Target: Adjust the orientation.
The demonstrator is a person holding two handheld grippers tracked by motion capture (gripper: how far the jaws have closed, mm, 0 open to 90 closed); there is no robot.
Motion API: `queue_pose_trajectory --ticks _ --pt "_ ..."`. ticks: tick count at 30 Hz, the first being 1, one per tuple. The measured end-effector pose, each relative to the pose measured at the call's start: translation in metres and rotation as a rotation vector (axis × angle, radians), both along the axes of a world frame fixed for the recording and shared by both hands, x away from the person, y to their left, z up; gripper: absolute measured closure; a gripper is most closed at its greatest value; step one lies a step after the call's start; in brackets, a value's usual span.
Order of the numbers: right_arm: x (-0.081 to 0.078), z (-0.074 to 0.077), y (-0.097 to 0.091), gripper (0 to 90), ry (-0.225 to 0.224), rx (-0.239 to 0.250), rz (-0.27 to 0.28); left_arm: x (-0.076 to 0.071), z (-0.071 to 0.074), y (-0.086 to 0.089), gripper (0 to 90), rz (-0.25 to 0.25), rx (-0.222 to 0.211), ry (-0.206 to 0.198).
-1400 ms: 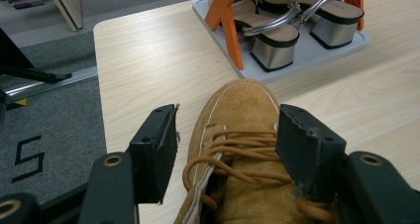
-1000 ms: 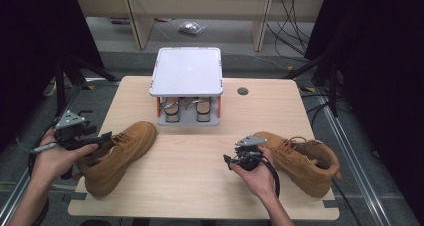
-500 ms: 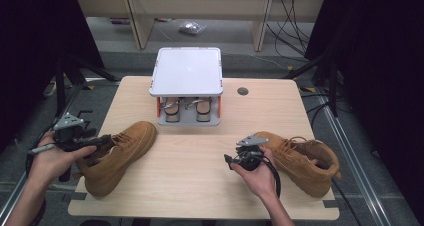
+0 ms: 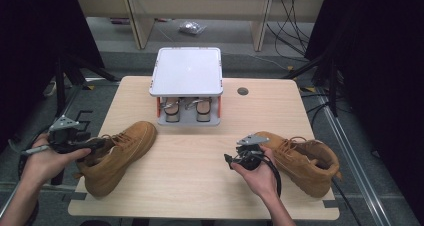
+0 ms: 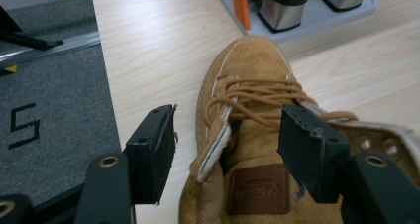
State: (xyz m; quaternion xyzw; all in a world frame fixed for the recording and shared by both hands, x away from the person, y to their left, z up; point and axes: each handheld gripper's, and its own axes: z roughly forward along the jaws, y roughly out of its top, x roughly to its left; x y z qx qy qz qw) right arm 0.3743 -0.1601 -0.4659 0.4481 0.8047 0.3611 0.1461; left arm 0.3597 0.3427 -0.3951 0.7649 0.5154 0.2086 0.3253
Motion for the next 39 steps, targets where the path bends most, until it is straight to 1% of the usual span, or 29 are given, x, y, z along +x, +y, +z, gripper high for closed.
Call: queue_pose_trajectory --ticks 1,3,5,7,9,11,12,15,17,18,19,20,21,22,23,25,27,28,29,30,31,32,33,34,35,36,37,38,39 --pt "0.001 -0.002 0.000 46.2 -0.014 -0.002 0.000 0.001 -0.002 0.001 39.3 0.000 0.001 -0.004" --pt "0.000 -0.001 0.002 46.1 0.008 -0.002 0.001 0.002 -0.005 0.002 41.2 0.001 0.004 0.006" --pt "0.000 -0.002 0.003 46.1 0.006 -0.002 0.002 0.004 -0.009 0.003 43.6 0.005 0.005 0.005" --pt "0.001 -0.003 0.004 46.1 0.010 0.006 0.013 0.004 -0.011 0.004 46.5 0.005 0.021 0.039" --pt "0.000 -0.003 0.005 46.0 0.013 0.002 0.004 0.004 -0.012 0.005 49.2 0.008 0.017 0.049" --pt "0.001 -0.004 0.004 45.8 0.003 -0.008 0.012 0.003 -0.012 0.005 52.8 0.018 0.010 0.058" --pt "0.000 -0.004 0.005 45.8 0.020 -0.001 0.004 0.003 -0.012 0.005 54.5 0.018 0.014 0.065" --pt "0.000 -0.004 0.004 45.7 0.016 -0.004 0.007 0.003 -0.013 0.002 58.8 0.037 0.017 0.089" --pt "0.000 -0.005 0.005 45.5 0.017 0.002 0.006 0.003 -0.013 0.000 62.1 0.047 0.017 0.091" --pt "-0.001 -0.005 0.005 45.4 0.021 0.002 0.008 0.003 -0.012 -0.001 64.1 0.052 0.030 0.099" --pt "-0.001 -0.006 0.006 45.2 0.031 0.002 0.012 0.004 -0.013 -0.002 65.6 0.062 0.031 0.095" --pt "0.000 -0.007 0.004 45.2 0.015 -0.014 0.027 0.004 -0.009 -0.002 66.7 0.057 0.076 0.130" --pt "0.000 -0.008 0.005 45.1 0.016 -0.009 0.022 0.004 -0.009 -0.002 68.3 0.057 0.083 0.131" --pt "0.000 -0.007 0.005 45.1 0.025 -0.005 0.018 0.005 -0.010 -0.003 70.4 0.062 0.087 0.117" --pt "-0.001 -0.008 0.005 45.1 0.036 -0.004 0.010 0.005 -0.008 -0.003 70.9 0.059 0.101 0.134" --pt "-0.001 -0.009 0.005 45.0 0.034 -0.001 0.009 0.005 -0.010 -0.004 72.6 0.057 0.096 0.108" --pt "0.000 -0.010 0.004 44.9 0.027 0.004 0.025 0.005 -0.008 -0.006 74.8 0.060 0.113 0.132" --pt "0.000 -0.011 0.004 44.8 0.029 0.002 0.027 0.004 -0.011 -0.007 75.6 0.061 0.109 0.101" --pt "0.000 -0.011 0.004 44.8 0.029 0.001 0.023 0.004 -0.010 -0.007 76.5 0.065 0.121 0.109" --pt "0.001 -0.011 0.003 44.8 0.029 0.001 0.025 0.003 -0.008 -0.007 77.2 0.054 0.149 0.126" --pt "0.000 -0.010 0.003 44.8 0.043 0.010 0.019 0.003 -0.008 -0.008 77.8 0.055 0.146 0.121" --pt "0.000 -0.010 0.003 44.8 0.041 0.010 0.020 0.002 -0.009 -0.009 78.3 0.057 0.141 0.106" --pt "0.000 -0.010 0.003 44.8 0.039 0.010 0.017 0.002 -0.008 -0.010 78.7 0.057 0.152 0.110" --pt "0.000 -0.010 0.003 44.8 0.036 0.009 0.017 0.001 -0.010 -0.010 79.2 0.051 0.137 0.076" --pt "0.000 -0.009 0.002 44.8 0.024 -0.009 0.016 0.000 -0.010 -0.011 79.7 0.055 0.132 0.070" --pt "-0.001 -0.008 0.002 44.8 0.043 0.000 0.004 -0.001 -0.009 -0.012 80.0 0.052 0.141 0.074" --pt "0.000 -0.008 0.002 44.8 0.040 0.011 0.010 -0.001 -0.010 -0.013 80.3 0.050 0.138 0.057" --pt "0.000 -0.008 0.001 44.8 0.019 -0.010 0.008 -0.002 -0.007 -0.013 80.6 0.043 0.161 0.076" --pt "0.000 -0.008 0.001 44.8 0.019 0.000 0.008 -0.002 -0.007 -0.014 80.9 0.047 0.154 0.064"
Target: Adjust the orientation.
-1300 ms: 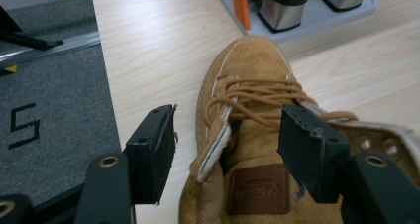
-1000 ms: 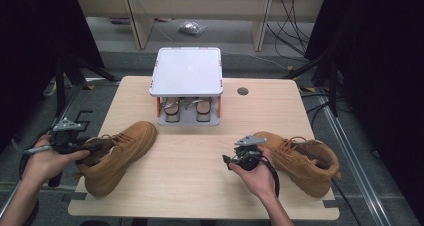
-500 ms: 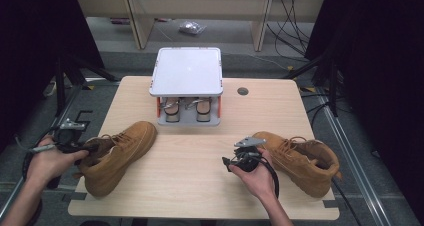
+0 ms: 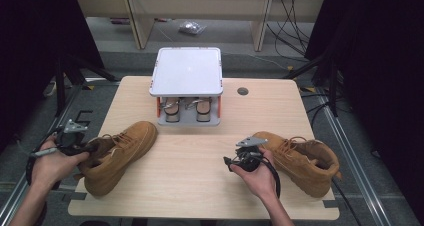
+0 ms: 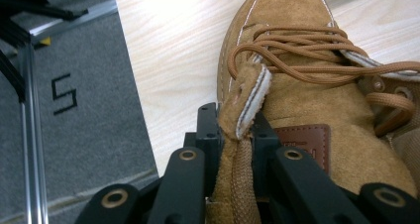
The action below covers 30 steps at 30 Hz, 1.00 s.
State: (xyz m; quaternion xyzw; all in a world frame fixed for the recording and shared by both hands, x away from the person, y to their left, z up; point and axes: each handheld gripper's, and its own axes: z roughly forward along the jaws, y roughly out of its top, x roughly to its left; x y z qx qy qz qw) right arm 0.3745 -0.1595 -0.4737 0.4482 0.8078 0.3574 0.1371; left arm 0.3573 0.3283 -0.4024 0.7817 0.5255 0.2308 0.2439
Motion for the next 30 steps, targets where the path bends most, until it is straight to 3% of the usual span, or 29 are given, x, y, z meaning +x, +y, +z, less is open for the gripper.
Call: queue_pose_trajectory --ticks 1,2,5,9,12,18,21,30 --pt "0.000 0.000 0.000 44.8 0.004 0.000 -0.001 0.000 0.002 0.000 81.1 -0.010 0.015 0.004" --pt "-0.001 0.001 0.001 44.8 0.013 0.005 -0.012 0.000 0.001 -0.002 81.3 -0.005 -0.001 -0.029" --pt "-0.001 0.000 0.000 44.8 0.011 -0.002 -0.006 -0.001 0.006 -0.006 81.9 -0.019 0.013 -0.024" --pt "-0.001 0.000 0.000 44.8 0.019 -0.003 -0.011 -0.002 0.011 -0.013 82.7 -0.037 0.025 -0.070" --pt "-0.002 0.001 0.000 44.8 0.009 -0.005 -0.004 -0.002 0.016 -0.015 82.8 -0.053 0.054 -0.056" --pt "-0.001 0.000 0.000 44.8 0.010 -0.005 -0.008 -0.002 0.021 -0.019 83.0 -0.049 0.061 -0.086" --pt "-0.002 0.000 0.001 44.8 0.018 -0.001 -0.013 -0.002 0.024 -0.019 83.0 -0.050 0.087 -0.091" --pt "-0.001 -0.002 0.000 44.9 0.001 -0.018 0.000 -0.002 0.033 -0.015 83.1 -0.025 0.082 -0.119"
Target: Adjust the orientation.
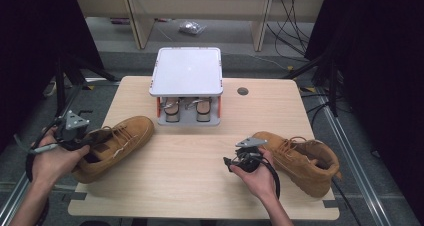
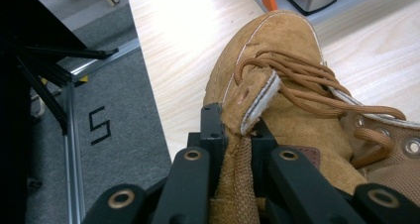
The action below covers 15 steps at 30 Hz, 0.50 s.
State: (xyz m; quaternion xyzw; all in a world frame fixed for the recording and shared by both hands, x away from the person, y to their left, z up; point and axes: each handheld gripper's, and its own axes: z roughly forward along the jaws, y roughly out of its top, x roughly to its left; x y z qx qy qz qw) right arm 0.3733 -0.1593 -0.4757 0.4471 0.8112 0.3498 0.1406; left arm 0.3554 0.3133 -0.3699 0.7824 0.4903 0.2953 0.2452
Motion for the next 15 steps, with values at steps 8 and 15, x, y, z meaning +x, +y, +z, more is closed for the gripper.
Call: queue_pose_trajectory --ticks 8,15 --pt "0.000 -0.001 0.001 44.9 0.000 0.008 0.000 0.004 0.009 0.000 83.1 0.021 -0.012 -0.028" --pt "0.000 -0.001 0.001 44.9 0.004 0.006 0.002 0.007 0.015 0.002 83.1 0.017 -0.007 -0.037"
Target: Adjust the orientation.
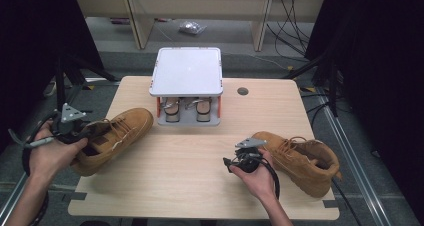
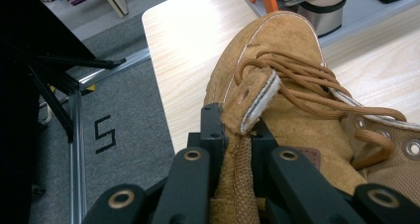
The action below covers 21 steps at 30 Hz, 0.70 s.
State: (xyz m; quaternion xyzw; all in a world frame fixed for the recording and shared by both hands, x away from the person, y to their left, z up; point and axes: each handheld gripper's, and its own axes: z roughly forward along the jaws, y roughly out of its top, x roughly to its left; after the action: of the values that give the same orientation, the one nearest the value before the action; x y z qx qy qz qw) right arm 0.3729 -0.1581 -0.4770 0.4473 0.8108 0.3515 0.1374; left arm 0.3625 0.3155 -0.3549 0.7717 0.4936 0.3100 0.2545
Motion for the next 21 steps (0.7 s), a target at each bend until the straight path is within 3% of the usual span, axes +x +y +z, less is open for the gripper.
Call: queue_pose_trajectory --ticks 8,21 --pt "0.000 0.000 0.000 44.8 0.013 0.006 -0.007 0.004 0.002 0.004 83.1 0.030 -0.029 -0.002" --pt "0.000 0.000 0.001 44.8 0.008 0.003 -0.005 0.012 0.010 0.012 83.1 0.062 -0.038 -0.017"
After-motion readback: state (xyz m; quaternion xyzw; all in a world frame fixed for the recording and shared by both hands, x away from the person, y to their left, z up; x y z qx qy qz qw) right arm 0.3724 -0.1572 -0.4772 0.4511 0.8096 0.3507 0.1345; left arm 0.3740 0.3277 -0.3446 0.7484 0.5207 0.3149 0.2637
